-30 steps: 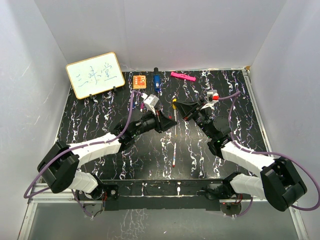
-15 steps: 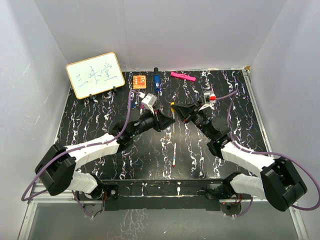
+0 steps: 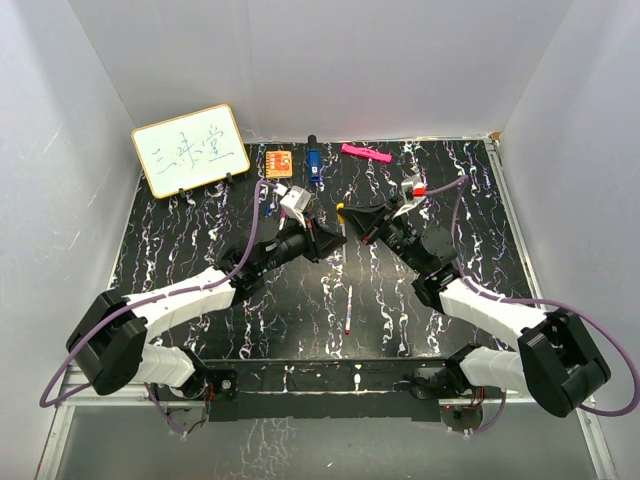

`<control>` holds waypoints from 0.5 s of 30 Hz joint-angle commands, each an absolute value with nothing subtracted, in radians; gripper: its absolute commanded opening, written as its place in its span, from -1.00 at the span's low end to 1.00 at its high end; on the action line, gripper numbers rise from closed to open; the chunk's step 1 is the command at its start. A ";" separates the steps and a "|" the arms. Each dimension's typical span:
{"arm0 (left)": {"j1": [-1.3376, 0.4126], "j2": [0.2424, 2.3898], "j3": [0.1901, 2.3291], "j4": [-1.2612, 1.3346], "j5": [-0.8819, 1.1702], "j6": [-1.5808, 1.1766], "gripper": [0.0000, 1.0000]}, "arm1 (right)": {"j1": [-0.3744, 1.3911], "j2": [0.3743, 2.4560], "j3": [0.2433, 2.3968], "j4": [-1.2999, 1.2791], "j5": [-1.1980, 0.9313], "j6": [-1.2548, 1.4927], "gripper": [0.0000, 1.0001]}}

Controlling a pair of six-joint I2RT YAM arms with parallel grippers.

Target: Insert the pens into the pen caps

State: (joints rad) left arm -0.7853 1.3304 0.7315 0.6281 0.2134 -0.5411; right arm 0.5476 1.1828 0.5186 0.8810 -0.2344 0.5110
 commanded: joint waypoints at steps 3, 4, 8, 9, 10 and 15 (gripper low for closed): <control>-0.766 1.248 0.785 0.811 0.149 -0.486 -1.00 | 0.576 1.206 0.555 0.713 -0.266 0.437 -1.00; -0.765 1.246 0.787 0.821 0.144 -0.482 -1.00 | 0.581 1.208 0.558 0.697 -0.260 0.428 -1.00; -0.762 1.231 0.793 0.852 0.118 -0.456 -1.00 | 0.603 1.215 0.559 0.656 -0.234 0.408 -1.00; -0.761 1.226 0.794 0.859 0.111 -0.450 -1.00 | 0.607 1.220 0.557 0.654 -0.232 0.408 -1.00; -0.761 1.222 0.796 0.864 0.105 -0.442 -1.00 | 0.611 1.223 0.557 0.649 -0.230 0.407 -1.00; -0.756 1.195 0.799 0.881 0.066 -0.406 -1.00 | 0.629 1.243 0.557 0.626 -0.203 0.402 -1.00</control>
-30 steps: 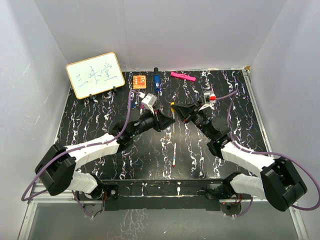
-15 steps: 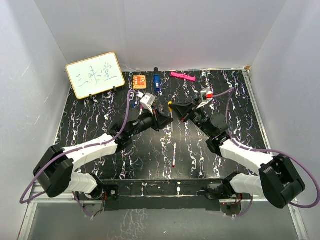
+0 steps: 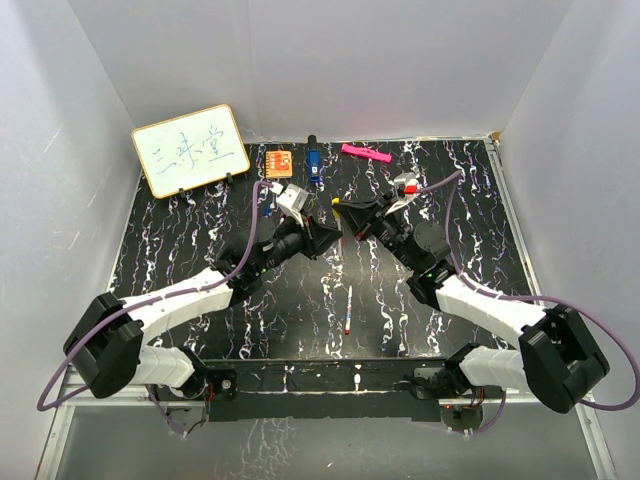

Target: Insert the pens into the pen caps

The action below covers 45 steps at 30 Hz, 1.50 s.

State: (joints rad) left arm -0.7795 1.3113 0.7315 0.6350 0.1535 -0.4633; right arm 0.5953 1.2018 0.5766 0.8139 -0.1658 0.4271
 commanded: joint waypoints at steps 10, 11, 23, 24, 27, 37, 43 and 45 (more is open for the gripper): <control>-0.750 1.167 0.792 0.920 0.025 -0.380 -1.00 | 0.677 1.280 0.569 0.572 -0.178 0.358 -1.00; -0.750 1.167 0.794 0.916 0.019 -0.375 -1.00 | 0.682 1.283 0.570 0.568 -0.175 0.354 -1.00; -0.741 1.156 0.808 0.864 0.000 -0.343 -1.00 | 0.725 1.290 0.577 0.526 -0.129 0.332 -1.00; -0.741 1.158 0.808 0.841 0.002 -0.345 -1.00 | 0.725 1.288 0.581 0.526 -0.113 0.333 -1.00; -0.741 1.168 0.804 0.741 0.013 -0.351 -1.00 | 0.725 1.284 0.612 0.526 -0.064 0.335 -1.00; -0.741 1.223 0.720 0.423 0.034 -0.433 -1.00 | 0.724 1.254 0.783 0.681 0.187 0.246 -0.24; -0.740 1.344 0.821 0.212 -0.064 -0.357 -1.00 | 0.725 1.170 0.762 0.776 0.315 0.202 -0.09; -0.733 1.402 0.868 0.166 -0.103 -0.331 -1.00 | 0.725 1.134 0.737 0.770 0.357 0.196 -0.08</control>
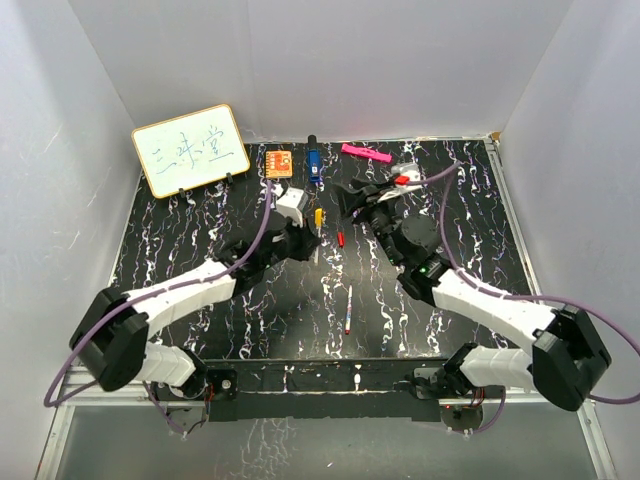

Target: Insert the pens into the pen caps

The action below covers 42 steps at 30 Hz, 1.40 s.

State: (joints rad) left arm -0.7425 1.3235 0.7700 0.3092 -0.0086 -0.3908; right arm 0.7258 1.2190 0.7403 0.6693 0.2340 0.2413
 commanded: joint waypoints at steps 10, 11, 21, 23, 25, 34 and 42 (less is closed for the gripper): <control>-0.623 1.745 1.164 -0.004 -0.110 -0.290 -1.00 | 0.725 1.054 0.676 0.638 0.437 0.205 -0.07; -0.618 1.770 1.185 -0.014 -0.100 -0.295 -1.00 | 0.725 1.054 0.671 0.634 0.441 0.208 -0.07; -0.584 1.912 1.277 -0.034 -0.034 -0.354 -1.00 | 0.725 1.055 0.651 0.602 0.424 0.252 -0.07; -0.582 1.929 1.292 -0.034 -0.027 -0.360 -1.00 | 0.726 1.055 0.648 0.599 0.418 0.259 -0.08; -0.578 1.948 1.305 -0.041 -0.034 -0.369 -1.00 | 0.725 1.059 0.646 0.593 0.413 0.265 -0.08; -0.559 2.005 1.337 -0.068 -0.080 -0.407 -1.00 | 0.725 1.070 0.633 0.580 0.398 0.292 -0.08; -0.554 2.048 1.368 -0.094 -0.092 -0.421 -0.87 | 0.724 1.084 0.633 0.580 0.388 0.303 -0.08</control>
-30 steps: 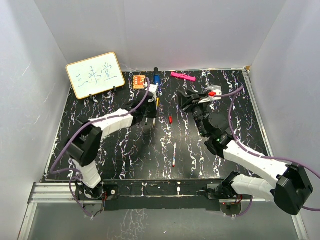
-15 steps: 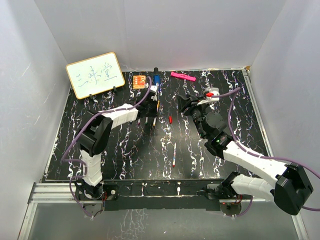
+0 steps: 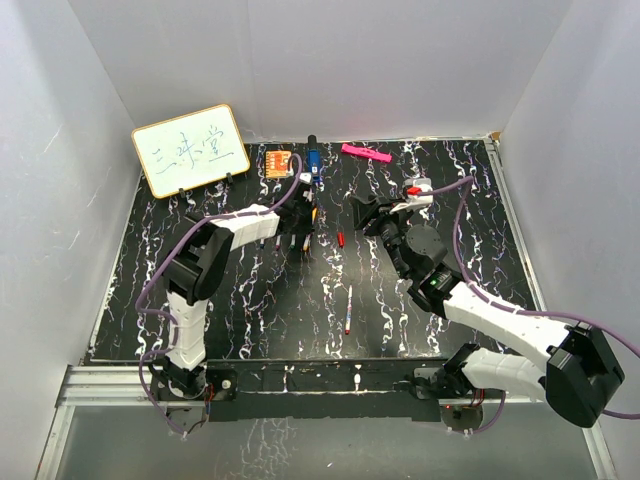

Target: Insert the pens into the pen caps

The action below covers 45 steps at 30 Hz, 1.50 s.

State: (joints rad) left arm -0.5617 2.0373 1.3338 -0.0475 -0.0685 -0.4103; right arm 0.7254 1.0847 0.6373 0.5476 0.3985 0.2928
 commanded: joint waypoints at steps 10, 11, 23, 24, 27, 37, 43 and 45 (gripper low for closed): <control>-0.553 2.059 1.386 -0.101 -0.094 -0.429 -0.59 | 0.725 1.086 0.629 0.575 0.383 0.304 -0.08; -0.553 2.055 1.389 -0.102 -0.097 -0.426 -0.55 | 0.725 1.086 0.630 0.575 0.382 0.304 -0.08; -0.554 1.986 1.411 -0.127 -0.130 -0.395 -0.13 | 0.725 1.083 0.640 0.574 0.395 0.294 -0.09; -0.554 1.968 1.403 -0.124 -0.128 -0.392 -0.13 | 0.725 1.080 0.638 0.574 0.411 0.292 -0.09; -0.559 1.908 1.375 -0.114 -0.107 -0.378 -0.11 | 0.725 1.066 0.627 0.575 0.503 0.310 -0.08; -0.753 1.746 1.265 -0.199 -0.088 -0.298 -0.10 | 0.683 1.026 0.576 0.616 0.673 0.373 0.30; -0.882 1.721 1.205 -0.316 -0.055 -0.312 -0.08 | 0.644 1.004 0.568 0.597 0.682 0.400 0.82; -0.914 1.715 1.198 -0.358 -0.048 -0.321 -0.07 | 0.639 0.998 0.567 0.588 0.712 0.405 0.80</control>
State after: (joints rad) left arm -0.8684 1.7668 1.2289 -0.2169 -0.0708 -0.3168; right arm 0.6529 1.0279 0.5732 0.5510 0.6510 0.3813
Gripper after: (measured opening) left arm 0.461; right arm 0.907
